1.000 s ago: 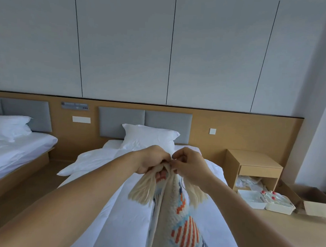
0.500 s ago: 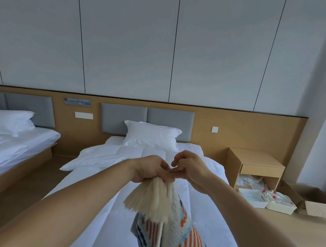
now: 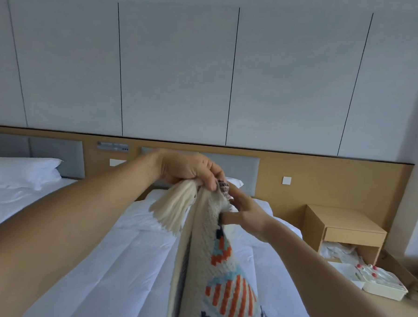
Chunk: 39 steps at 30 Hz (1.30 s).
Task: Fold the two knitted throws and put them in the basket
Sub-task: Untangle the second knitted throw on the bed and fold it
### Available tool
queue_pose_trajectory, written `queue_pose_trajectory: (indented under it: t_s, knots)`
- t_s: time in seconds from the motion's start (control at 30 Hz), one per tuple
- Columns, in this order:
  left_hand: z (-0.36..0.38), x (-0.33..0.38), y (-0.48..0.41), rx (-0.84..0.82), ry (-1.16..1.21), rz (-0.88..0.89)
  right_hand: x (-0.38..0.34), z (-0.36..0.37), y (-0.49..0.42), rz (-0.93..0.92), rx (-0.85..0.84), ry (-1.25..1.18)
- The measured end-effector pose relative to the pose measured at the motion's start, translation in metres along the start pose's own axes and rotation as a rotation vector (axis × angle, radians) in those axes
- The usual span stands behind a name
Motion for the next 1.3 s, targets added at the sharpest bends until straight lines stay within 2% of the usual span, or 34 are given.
queue_pose_trajectory:
  t_s: [0.07, 0.1, 0.17, 0.2, 0.3, 0.37, 0.43, 0.5, 0.53, 0.6, 0.73, 0.83, 0.93, 1.0, 1.2, 1.3]
  knots:
    - [-0.012, 0.004, 0.003, 0.094, -0.15, -0.038, -0.005, 0.001, -0.003, 0.016, 0.01, 0.128]
    - [-0.018, 0.004, 0.005, 0.184, -0.305, -0.065, -0.008, 0.001, -0.003, 0.025, 0.044, 0.203]
    - [-0.029, 0.0, 0.007, 0.369, -0.628, -0.115, -0.011, -0.003, -0.005, 0.048, 0.169, 0.299]
    - [-0.032, -0.003, 0.006, 0.441, -0.706, -0.115, -0.014, -0.005, -0.005, 0.06, 0.248, 0.321]
    - [-0.037, -0.01, 0.001, 0.639, -0.749, -0.039, -0.024, -0.01, -0.007, -0.006, 0.401, 0.364]
    - [-0.045, -0.007, 0.002, 0.809, -0.76, 0.023, -0.028, -0.013, -0.007, -0.059, 0.378, 0.397]
    - [-0.054, -0.003, 0.007, 0.932, -0.74, 0.054, -0.021, -0.019, -0.004, -0.025, 0.273, 0.351]
    - [-0.059, 0.001, 0.011, 0.957, -0.726, 0.072, -0.004, -0.026, 0.001, 0.064, 0.222, 0.334]
    - [-0.058, 0.002, 0.011, 0.94, -0.724, 0.087, 0.005, -0.029, 0.002, 0.1, 0.255, 0.363]
    - [-0.053, 0.005, 0.006, 0.894, -0.731, 0.119, 0.024, -0.033, 0.003, 0.136, 0.382, 0.392]
    - [-0.049, 0.011, -0.004, 0.873, -0.741, 0.163, 0.049, -0.027, 0.01, 0.142, 0.608, 0.302]
    - [-0.051, 0.014, -0.007, 0.893, -0.749, 0.164, 0.06, -0.016, 0.02, -0.004, 0.709, 0.323]
    - [-0.055, 0.014, -0.009, 0.917, -0.748, 0.151, 0.067, -0.003, 0.024, -0.346, 0.619, 0.71]
    - [-0.056, 0.016, -0.012, 0.926, -0.744, 0.145, 0.076, 0.007, 0.016, -0.436, 0.522, 0.895]
    - [-0.063, 0.021, -0.019, 0.988, -0.737, 0.121, 0.056, 0.051, 0.013, -0.339, 0.606, 0.869]
    - [-0.069, 0.019, -0.018, 1.018, -0.719, 0.109, 0.059, 0.058, 0.008, -0.055, 0.502, 0.979]
Point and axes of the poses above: each hand's wrist, its own y-axis away from the middle knuckle, its own z-axis out of the palm, x = y × z, the point moved 2 cm from there along -y, towards the middle knuckle, and after that the axes turned 2 degrees about -x, right-handed, at the moved point
